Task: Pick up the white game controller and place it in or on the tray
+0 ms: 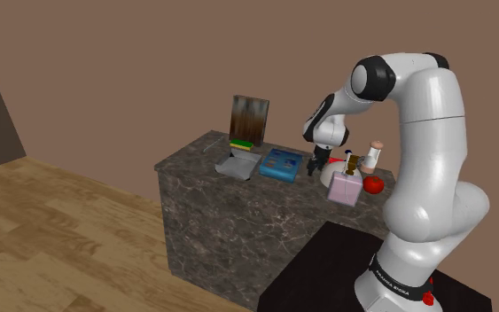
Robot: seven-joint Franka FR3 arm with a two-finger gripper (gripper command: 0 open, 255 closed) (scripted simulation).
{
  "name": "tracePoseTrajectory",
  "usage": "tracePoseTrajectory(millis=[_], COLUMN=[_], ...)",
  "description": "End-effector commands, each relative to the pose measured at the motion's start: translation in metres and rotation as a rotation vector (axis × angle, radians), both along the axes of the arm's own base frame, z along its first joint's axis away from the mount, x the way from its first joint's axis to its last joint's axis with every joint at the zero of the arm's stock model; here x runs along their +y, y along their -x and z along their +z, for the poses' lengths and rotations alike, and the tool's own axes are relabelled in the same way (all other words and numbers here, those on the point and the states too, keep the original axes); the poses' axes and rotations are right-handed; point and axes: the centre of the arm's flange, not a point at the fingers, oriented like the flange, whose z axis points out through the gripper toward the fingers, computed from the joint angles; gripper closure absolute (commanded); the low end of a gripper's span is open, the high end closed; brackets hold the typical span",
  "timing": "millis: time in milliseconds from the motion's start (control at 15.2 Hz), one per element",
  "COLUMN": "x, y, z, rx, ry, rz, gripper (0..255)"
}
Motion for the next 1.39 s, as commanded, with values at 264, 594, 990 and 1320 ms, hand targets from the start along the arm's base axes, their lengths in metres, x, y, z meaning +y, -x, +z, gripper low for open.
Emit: tracePoseTrajectory(millis=[264, 594, 990, 1320], x=[-0.063, -0.117, -0.182, -0.235], y=[0.022, 0.036, 0.045, 0.047], z=[0.031, 0.059, 0.096, 0.127], rx=[0.003, 0.006, 0.008, 0.011], ry=[0.044, 0.081, 0.125, 0.161], rz=[0.12, 0.219, 0.338, 0.434], gripper=[0, 0, 0, 0])
